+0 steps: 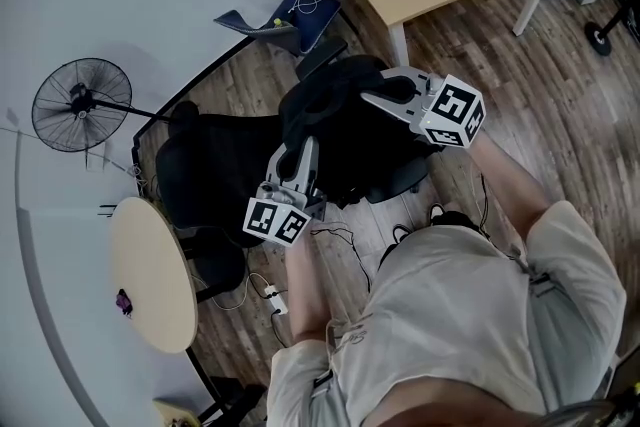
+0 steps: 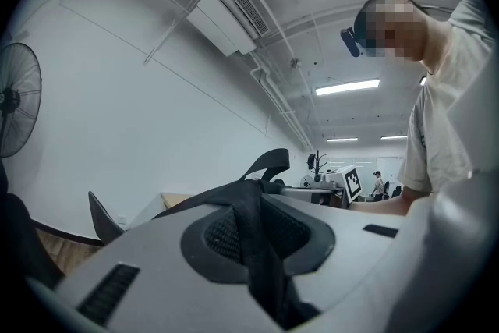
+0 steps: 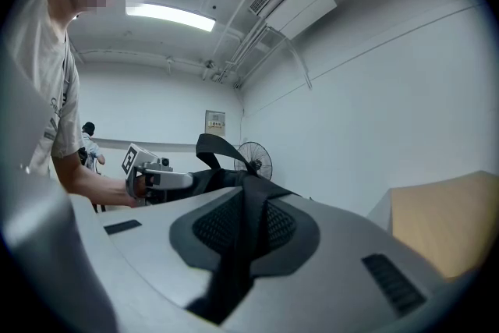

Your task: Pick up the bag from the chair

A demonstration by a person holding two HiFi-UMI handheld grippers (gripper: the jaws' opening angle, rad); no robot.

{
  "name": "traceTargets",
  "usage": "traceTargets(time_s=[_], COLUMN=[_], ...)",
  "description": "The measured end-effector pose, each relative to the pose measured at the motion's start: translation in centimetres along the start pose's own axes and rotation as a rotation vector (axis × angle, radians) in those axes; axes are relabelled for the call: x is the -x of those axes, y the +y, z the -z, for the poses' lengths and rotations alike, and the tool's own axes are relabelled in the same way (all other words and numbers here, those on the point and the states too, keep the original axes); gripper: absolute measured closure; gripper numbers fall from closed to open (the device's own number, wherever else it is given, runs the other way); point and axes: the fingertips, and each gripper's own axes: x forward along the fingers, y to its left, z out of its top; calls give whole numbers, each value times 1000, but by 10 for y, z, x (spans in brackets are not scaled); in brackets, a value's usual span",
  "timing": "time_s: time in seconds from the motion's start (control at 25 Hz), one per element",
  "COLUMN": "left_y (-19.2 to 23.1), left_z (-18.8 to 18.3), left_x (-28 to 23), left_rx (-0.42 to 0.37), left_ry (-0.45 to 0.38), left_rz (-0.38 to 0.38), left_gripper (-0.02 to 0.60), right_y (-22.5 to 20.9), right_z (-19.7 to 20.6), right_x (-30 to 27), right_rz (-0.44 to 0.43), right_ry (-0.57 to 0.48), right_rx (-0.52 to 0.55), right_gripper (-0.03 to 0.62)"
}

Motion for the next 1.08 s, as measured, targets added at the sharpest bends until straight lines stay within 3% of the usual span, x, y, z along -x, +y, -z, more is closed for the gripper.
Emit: traceTargets(time_s=[1.08], left_y=[3], left_z=[-2], left_x=[-1], left_rx=[-17], left_ry=[10], left_rz=[13], left_gripper=[525], right_y=[-2], right_z=[-2], right_x=[-3], right_rz=[6], right_ry=[2], right_rx=[19], right_gripper=[566])
